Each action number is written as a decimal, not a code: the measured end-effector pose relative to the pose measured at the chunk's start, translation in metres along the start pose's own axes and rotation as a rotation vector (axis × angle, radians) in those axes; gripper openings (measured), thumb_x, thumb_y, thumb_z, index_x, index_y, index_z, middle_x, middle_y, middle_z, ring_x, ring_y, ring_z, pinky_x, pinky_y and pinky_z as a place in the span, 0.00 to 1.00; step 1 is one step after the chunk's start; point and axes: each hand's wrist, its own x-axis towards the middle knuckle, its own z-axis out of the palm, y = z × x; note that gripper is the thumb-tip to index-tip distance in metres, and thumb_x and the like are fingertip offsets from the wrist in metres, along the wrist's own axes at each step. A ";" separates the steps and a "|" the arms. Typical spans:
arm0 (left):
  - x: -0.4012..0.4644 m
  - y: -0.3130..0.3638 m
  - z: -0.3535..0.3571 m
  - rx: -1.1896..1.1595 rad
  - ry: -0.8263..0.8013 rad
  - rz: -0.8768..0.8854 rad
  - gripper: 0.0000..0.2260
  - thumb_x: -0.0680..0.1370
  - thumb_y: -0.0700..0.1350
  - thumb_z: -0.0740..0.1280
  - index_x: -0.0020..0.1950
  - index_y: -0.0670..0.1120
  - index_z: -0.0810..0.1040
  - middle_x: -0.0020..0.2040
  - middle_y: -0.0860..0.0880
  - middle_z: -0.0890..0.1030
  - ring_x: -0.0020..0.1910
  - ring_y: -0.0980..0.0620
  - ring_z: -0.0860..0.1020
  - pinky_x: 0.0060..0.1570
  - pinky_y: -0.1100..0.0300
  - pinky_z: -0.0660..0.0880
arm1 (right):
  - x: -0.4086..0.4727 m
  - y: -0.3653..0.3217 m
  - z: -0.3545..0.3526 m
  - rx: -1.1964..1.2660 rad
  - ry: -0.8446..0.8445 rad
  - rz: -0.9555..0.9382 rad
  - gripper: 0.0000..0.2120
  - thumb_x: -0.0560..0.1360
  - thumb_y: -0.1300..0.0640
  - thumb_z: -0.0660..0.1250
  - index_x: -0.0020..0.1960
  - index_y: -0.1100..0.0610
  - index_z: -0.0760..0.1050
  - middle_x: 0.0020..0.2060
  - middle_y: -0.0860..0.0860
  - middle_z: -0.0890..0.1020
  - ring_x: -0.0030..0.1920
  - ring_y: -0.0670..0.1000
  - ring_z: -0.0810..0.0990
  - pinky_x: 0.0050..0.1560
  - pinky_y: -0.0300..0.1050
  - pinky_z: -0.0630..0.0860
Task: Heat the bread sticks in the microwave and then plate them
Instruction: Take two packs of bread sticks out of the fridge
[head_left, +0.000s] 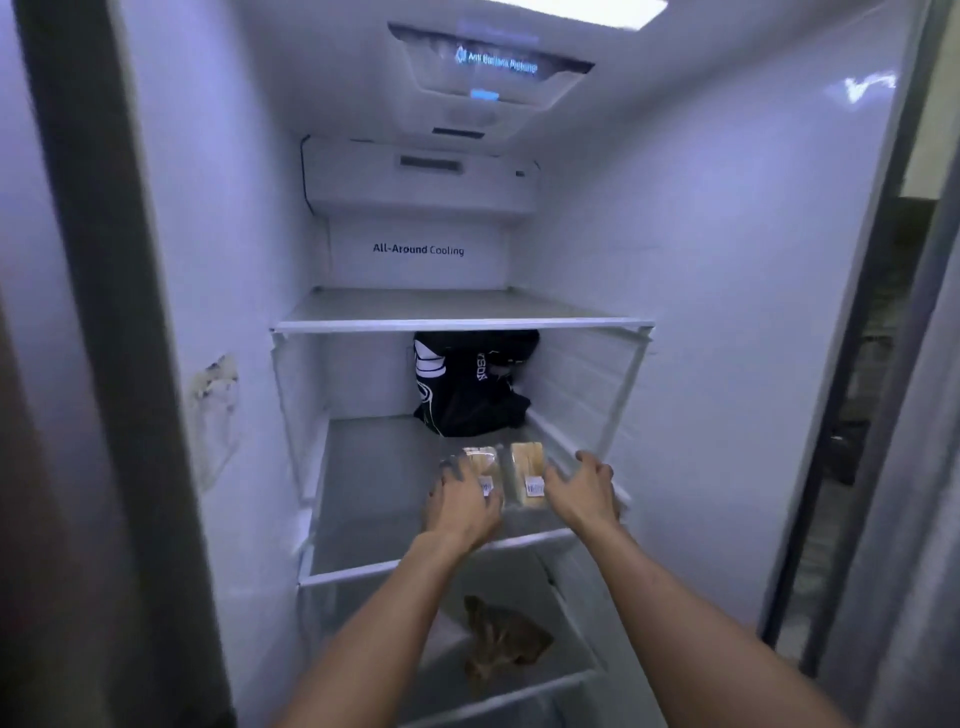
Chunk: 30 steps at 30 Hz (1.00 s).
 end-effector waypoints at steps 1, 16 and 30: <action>0.007 0.003 0.004 -0.018 -0.005 -0.016 0.33 0.79 0.58 0.58 0.77 0.42 0.52 0.74 0.37 0.61 0.69 0.36 0.67 0.66 0.45 0.67 | 0.008 -0.002 0.004 0.001 -0.015 0.003 0.34 0.78 0.38 0.61 0.76 0.56 0.61 0.73 0.59 0.63 0.69 0.64 0.70 0.65 0.57 0.69; 0.084 -0.011 0.028 -0.111 -0.068 -0.237 0.43 0.68 0.62 0.71 0.73 0.49 0.51 0.66 0.39 0.68 0.64 0.38 0.70 0.57 0.51 0.72 | 0.081 -0.013 0.056 -0.063 -0.207 0.015 0.37 0.65 0.30 0.65 0.65 0.51 0.64 0.57 0.56 0.79 0.54 0.59 0.80 0.55 0.51 0.79; 0.031 -0.012 0.006 -0.320 -0.012 -0.268 0.45 0.66 0.59 0.75 0.72 0.49 0.48 0.60 0.40 0.67 0.56 0.36 0.75 0.56 0.49 0.75 | 0.026 0.000 0.033 -0.055 -0.122 -0.021 0.37 0.65 0.37 0.72 0.67 0.52 0.65 0.54 0.53 0.80 0.52 0.56 0.79 0.50 0.49 0.77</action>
